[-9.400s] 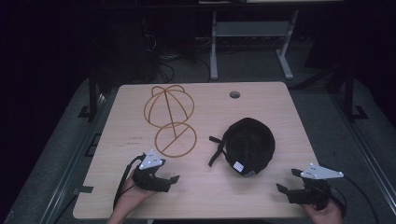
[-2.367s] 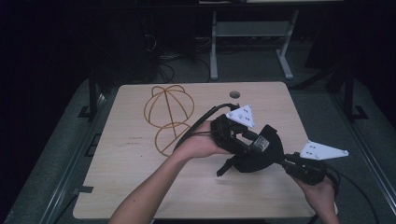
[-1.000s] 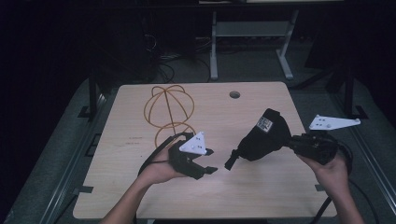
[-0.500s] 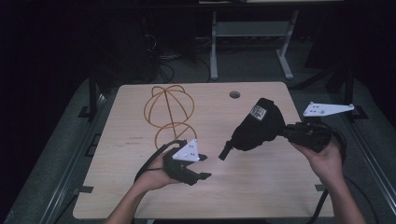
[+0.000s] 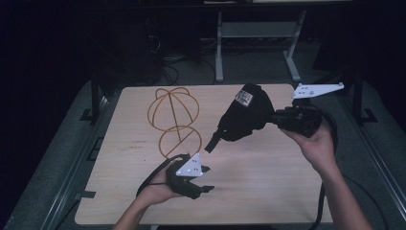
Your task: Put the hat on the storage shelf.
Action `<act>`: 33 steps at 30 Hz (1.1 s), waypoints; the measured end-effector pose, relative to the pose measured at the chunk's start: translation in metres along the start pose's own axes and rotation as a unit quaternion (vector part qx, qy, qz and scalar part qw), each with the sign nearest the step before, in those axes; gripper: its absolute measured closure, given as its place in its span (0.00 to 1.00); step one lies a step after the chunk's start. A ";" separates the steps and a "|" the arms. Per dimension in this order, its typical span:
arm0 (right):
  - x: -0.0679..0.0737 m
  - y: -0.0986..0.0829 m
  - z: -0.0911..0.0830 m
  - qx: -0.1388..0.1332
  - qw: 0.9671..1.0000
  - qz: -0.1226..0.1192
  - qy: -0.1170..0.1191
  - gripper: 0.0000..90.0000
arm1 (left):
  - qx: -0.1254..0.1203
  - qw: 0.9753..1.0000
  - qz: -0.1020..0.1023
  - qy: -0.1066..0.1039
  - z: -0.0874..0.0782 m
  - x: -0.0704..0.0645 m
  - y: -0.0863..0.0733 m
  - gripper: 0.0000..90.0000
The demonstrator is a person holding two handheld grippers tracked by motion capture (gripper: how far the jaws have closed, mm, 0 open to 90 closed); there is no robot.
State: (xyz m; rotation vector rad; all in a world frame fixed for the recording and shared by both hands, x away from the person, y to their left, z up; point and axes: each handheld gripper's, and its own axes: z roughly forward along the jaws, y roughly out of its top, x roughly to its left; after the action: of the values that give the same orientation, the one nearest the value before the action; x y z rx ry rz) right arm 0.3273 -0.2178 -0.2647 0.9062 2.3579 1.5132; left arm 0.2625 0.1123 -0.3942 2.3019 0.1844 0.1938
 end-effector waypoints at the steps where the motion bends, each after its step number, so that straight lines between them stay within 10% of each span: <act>1: 0.001 0.004 0.003 0.003 1.000 -0.002 0.002 0.93 | 0.001 1.000 -0.006 -0.004 0.002 -0.002 -0.001 0.46; 33: 0.033 0.110 0.111 0.055 0.993 -0.053 0.090 0.93 | 0.012 1.000 0.011 -0.024 0.015 -0.008 -0.010 0.46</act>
State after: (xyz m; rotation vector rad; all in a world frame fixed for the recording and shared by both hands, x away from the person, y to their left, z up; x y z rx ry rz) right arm 0.3957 -0.0826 -0.2145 0.6801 2.5939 1.4926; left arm 0.2574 0.1064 -0.4125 2.3299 0.1371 0.1476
